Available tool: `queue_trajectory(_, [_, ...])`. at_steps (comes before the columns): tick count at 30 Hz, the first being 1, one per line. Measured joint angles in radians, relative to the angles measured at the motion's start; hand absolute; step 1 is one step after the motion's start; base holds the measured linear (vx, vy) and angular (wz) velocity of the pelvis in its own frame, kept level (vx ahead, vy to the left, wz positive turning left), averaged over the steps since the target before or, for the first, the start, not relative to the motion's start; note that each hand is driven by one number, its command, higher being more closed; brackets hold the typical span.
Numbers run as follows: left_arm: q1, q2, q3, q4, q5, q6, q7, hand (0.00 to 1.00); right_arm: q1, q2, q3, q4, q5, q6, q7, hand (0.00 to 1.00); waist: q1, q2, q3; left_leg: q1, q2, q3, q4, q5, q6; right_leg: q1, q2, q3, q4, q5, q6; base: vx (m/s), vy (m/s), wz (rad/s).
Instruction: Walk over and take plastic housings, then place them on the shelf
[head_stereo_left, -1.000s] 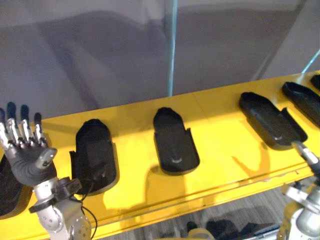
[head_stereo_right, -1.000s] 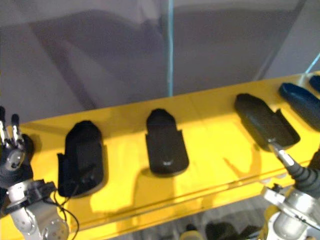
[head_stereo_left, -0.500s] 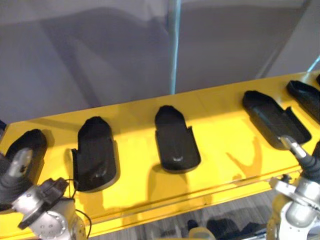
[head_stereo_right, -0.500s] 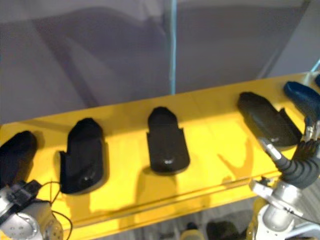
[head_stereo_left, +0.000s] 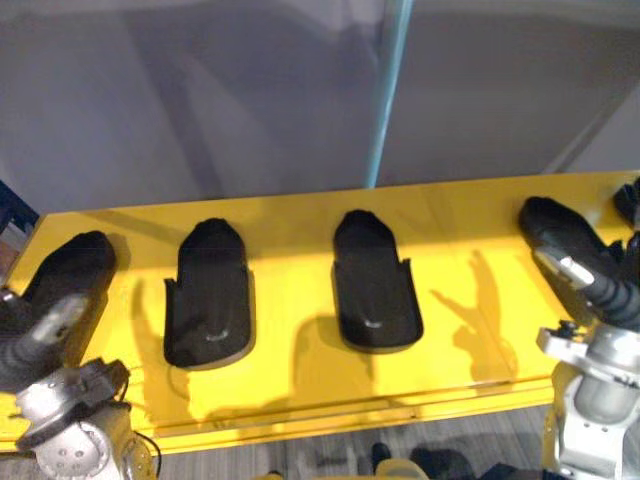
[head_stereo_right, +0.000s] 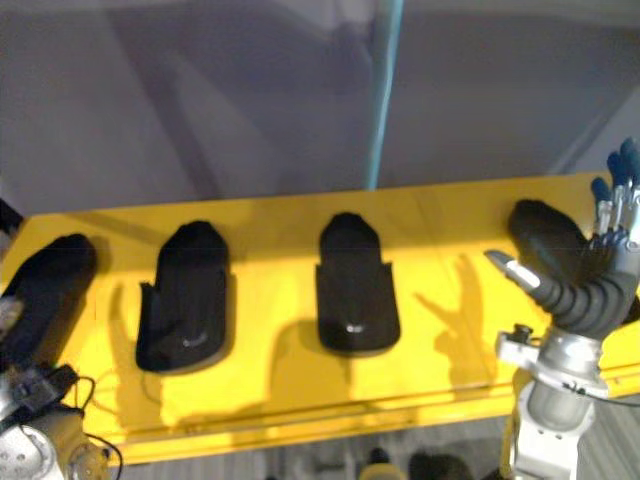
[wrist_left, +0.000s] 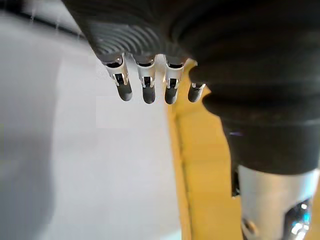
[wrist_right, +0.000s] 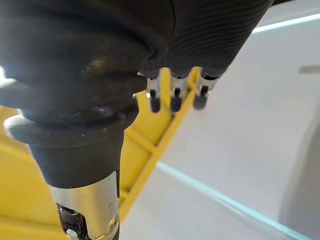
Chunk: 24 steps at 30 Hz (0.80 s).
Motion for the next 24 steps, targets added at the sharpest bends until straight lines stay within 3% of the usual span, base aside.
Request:
queue_trajectory(3, [-0.007,0.044,-0.043,0.013,-0.038,0.066,-0.102,0.00,0.000,-0.017,0.007,0.000,0.000,0.007,0.006,0.00,-0.003,0.000,0.000,0.000,0.001,0.007,0.004,-0.002,-0.001,-0.003,0.002,0.007,0.000,0.002,0.001,-0.02,-0.006,-0.07])
queue_trajectory(9, [-0.014,0.061,-0.091,0.088,-0.078,0.207,-0.186,0.00,-0.002,-0.041,0.007,0.000,0.000,0.007,0.018,0.00,-0.002,0.005,0.001,0.000,0.004,0.043,0.031,-0.021,0.000,-0.014,0.004,0.045,0.000,0.011,0.004,-0.02,0.009,-0.18])
queue_trajectory(13, [-0.012,0.061,-0.141,0.123,-0.085,0.277,-0.240,0.00,-0.001,-0.042,0.007,0.000,0.001,0.010,0.020,0.00,-0.003,0.005,0.001,0.000,0.003,0.050,0.032,-0.022,0.001,-0.017,0.003,0.051,-0.002,0.015,0.005,-0.01,0.003,-0.06])
queue_trajectory(18, [0.013,0.060,-0.214,0.129,-0.127,0.327,-0.287,0.00,0.000,-0.042,0.012,0.000,0.003,0.015,0.024,0.00,-0.003,0.006,0.001,-0.001,0.003,0.050,0.032,-0.022,0.001,-0.017,0.002,0.051,-0.002,0.016,0.005,0.00,0.000,0.00])
queue_trajectory(24, [0.019,0.059,-0.398,0.117,-0.226,0.388,-0.429,0.00,0.000,-0.042,0.079,-0.001,0.010,0.049,0.022,0.00,-0.003,0.011,0.000,-0.012,0.003,0.048,0.034,-0.024,0.004,-0.019,-0.002,0.049,-0.004,0.017,0.007,0.00,0.000,0.00])
